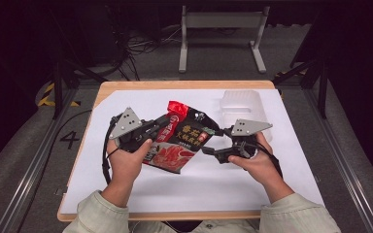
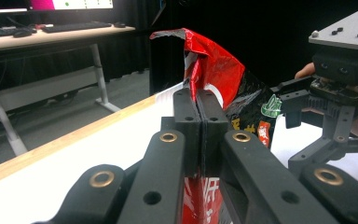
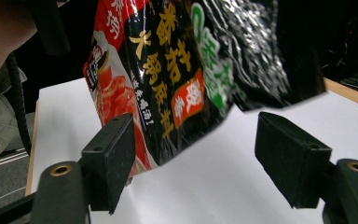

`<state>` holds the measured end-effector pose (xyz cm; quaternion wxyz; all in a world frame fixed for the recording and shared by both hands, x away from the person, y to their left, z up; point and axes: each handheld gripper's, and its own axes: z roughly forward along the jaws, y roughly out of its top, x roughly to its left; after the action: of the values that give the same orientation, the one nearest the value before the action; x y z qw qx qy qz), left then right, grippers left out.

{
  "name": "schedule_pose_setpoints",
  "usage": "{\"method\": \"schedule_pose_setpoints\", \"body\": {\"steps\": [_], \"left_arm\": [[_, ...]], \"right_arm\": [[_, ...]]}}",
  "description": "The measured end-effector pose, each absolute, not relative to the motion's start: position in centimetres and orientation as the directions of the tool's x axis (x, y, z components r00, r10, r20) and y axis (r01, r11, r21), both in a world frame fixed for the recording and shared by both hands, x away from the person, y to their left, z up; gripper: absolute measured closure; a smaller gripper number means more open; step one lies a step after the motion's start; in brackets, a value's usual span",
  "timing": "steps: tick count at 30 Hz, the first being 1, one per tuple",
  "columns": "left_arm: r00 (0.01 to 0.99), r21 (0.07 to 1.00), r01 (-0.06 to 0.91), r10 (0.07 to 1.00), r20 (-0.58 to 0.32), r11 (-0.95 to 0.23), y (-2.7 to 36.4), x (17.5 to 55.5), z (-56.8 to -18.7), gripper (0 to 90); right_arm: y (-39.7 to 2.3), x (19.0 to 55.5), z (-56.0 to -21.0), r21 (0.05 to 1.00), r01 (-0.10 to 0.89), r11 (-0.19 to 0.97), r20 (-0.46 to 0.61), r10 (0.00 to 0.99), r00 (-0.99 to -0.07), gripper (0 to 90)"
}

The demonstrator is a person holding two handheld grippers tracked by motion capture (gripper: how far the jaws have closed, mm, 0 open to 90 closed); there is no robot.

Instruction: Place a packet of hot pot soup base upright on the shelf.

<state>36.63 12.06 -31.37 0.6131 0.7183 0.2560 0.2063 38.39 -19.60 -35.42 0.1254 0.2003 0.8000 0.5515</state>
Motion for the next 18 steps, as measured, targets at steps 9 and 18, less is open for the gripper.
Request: {"method": "schedule_pose_setpoints", "body": {"steps": [9,18], "left_arm": [[0.789,0.986,0.119,0.614,-0.021,-0.119,12.0,36.6,-31.4,88.7],[0.796,0.984,0.127,0.605,-0.027,-0.124,11.6,36.6,-31.5,88.6]], "right_arm": [[-17.9,39.2,-35.6,0.931,0.173,0.321,0.019,0.433,-0.901,28.9],[-17.0,40.0,-36.5,0.931,0.176,0.321,0.032,0.407,-0.913,31.9]]}}
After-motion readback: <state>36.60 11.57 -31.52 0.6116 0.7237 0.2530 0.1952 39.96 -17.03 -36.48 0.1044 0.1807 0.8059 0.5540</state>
